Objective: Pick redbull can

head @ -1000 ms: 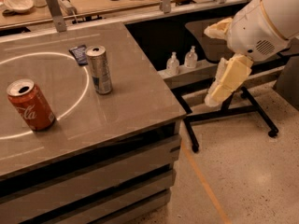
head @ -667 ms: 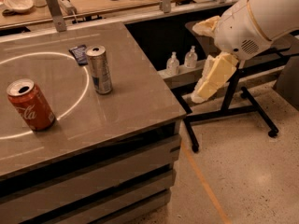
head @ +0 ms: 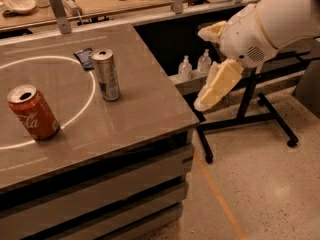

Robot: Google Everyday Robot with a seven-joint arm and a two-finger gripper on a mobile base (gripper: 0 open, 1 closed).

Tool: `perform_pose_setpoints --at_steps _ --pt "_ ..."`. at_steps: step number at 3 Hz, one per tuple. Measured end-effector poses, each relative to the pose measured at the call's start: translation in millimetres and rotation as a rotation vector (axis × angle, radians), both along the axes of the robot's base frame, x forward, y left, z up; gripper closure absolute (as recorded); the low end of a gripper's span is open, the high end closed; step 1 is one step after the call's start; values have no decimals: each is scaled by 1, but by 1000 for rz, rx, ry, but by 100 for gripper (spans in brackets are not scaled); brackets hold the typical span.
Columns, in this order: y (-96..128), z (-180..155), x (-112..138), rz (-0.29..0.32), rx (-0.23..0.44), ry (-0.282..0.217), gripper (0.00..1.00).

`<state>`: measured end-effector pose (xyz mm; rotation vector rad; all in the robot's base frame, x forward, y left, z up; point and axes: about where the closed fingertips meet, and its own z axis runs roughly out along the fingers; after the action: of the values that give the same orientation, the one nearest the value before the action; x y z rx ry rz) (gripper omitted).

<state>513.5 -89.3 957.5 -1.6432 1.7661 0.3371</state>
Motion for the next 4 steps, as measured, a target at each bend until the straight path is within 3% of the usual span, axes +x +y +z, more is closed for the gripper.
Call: perform_pose_setpoints --at_steps 1,3,4 --pt "26 -12 11 6 100 21 0" --pt "90 -21 32 93 256 34 0" --pt "90 -21 32 93 256 34 0"
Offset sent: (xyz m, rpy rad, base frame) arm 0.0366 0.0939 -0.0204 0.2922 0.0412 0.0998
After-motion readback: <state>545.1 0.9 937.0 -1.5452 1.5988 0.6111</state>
